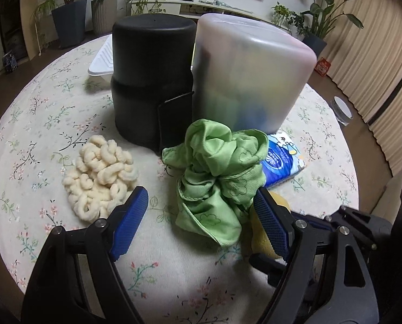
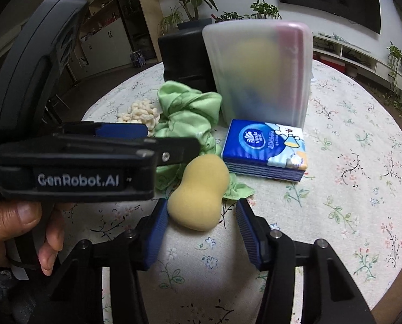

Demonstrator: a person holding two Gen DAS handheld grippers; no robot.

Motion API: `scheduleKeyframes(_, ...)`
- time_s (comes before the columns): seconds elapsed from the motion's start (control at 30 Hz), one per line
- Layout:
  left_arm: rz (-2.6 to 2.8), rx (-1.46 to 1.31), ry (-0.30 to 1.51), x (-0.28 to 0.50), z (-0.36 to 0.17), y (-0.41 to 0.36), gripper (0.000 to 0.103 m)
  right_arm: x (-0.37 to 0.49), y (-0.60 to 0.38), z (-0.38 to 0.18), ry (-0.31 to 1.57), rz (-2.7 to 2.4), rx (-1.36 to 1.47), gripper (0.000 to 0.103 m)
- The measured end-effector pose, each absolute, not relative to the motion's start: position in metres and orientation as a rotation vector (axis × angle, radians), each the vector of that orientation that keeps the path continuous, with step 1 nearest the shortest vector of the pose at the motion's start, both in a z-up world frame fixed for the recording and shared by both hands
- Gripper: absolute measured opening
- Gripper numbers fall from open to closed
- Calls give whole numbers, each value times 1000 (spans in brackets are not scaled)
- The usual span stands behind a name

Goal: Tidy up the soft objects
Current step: 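Grasp the green cloth scrunchie with the left tool while the right tool grasps the beige peanut-shaped sponge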

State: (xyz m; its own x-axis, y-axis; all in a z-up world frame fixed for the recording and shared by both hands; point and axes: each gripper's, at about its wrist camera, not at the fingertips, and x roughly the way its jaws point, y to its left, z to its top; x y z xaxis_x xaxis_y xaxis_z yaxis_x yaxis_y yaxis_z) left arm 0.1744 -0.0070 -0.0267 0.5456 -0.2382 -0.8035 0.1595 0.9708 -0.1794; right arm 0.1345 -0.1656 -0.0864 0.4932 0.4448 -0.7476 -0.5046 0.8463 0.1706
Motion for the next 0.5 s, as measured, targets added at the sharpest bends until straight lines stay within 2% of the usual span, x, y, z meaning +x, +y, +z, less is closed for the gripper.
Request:
scheduleKeyframes(0.13, -224, -79, 982, 178, -30, -11, 80, 139, -167, -88, 887, 583, -61, 52)
scheduleKeyframes(0.27, -187, -76, 992, 182, -31, -11, 91, 140, -168, -87, 888, 583, -49, 51)
scheduleKeyframes(0.5, -172, -73, 994, 186, -34, -13, 91, 141, -169, -87, 891, 580, -36, 51)
